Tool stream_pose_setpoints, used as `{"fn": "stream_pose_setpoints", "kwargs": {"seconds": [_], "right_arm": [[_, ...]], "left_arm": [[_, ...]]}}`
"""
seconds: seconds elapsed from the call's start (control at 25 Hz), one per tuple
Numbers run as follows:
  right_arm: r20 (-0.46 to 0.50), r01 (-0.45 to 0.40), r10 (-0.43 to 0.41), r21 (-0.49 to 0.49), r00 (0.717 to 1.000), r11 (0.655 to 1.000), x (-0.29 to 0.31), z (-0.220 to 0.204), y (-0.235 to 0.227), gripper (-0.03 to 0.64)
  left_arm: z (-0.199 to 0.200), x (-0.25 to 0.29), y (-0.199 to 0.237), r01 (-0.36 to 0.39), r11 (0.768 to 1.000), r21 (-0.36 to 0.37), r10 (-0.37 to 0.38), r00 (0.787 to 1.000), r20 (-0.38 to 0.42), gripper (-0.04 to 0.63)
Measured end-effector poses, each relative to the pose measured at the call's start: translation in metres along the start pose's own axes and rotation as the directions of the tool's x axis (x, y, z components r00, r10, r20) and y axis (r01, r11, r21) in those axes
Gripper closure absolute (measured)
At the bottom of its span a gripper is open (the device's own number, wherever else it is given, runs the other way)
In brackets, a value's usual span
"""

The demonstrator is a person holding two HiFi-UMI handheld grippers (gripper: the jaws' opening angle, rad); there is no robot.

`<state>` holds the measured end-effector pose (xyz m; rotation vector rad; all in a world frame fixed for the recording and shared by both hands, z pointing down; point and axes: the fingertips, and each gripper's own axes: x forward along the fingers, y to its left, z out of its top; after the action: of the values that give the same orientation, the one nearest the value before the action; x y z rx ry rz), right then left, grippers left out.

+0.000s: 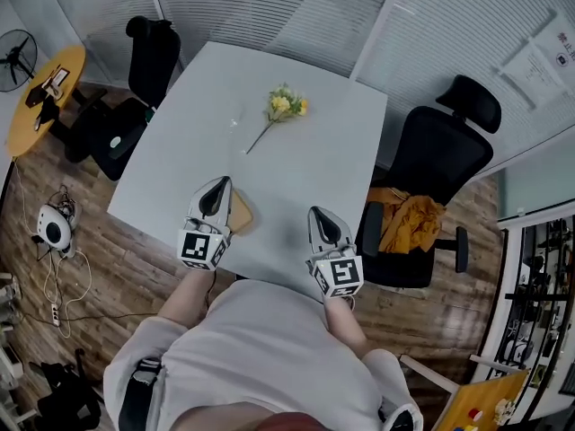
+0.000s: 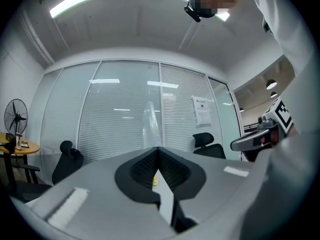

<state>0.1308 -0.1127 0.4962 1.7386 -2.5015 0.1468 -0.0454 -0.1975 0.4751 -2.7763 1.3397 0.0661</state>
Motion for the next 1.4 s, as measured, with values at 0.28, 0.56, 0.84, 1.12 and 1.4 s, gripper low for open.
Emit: {"fn": "stream_pose_setpoints", "kwargs": {"seconds": [0.28, 0.56, 0.84, 1.12, 1.4], "right_arm": [[0.049, 0.061, -0.060, -0.017, 0.997, 0.998, 0.001, 0.021, -0.022, 0.609], [0.089, 0.122, -0.118, -0.041, 0.989, 0.992, -0.002, 0.043, -0.050, 0.609], [0.126, 0.156, -0.148, -0.053, 0.981, 0.986, -0.010, 0.056, -0.063, 0.609], [0.133, 0.192, -0.185, -0.043, 0.974, 0.980, -0.015, 0.057, -0.075, 0.609], [0.130, 0.195, -0.189, -0.036, 0.973, 0.980, -0.019, 0.054, -0.077, 0.609]], "left_arm": [[0.012, 0.006, -0.006, 0.007, 1.000, 0.013, -0.007, 1.000, 0.024, 0.589], [0.014, 0.013, -0.007, 0.014, 1.000, 0.009, -0.014, 1.000, 0.022, 0.588], [0.013, 0.021, -0.013, 0.057, 0.998, -0.021, -0.057, 0.998, 0.014, 0.588], [0.014, 0.026, -0.013, 0.069, 0.997, -0.022, -0.068, 0.998, 0.012, 0.588], [0.012, 0.027, -0.021, 0.086, 0.996, -0.022, -0.086, 0.996, 0.008, 0.588]]}}
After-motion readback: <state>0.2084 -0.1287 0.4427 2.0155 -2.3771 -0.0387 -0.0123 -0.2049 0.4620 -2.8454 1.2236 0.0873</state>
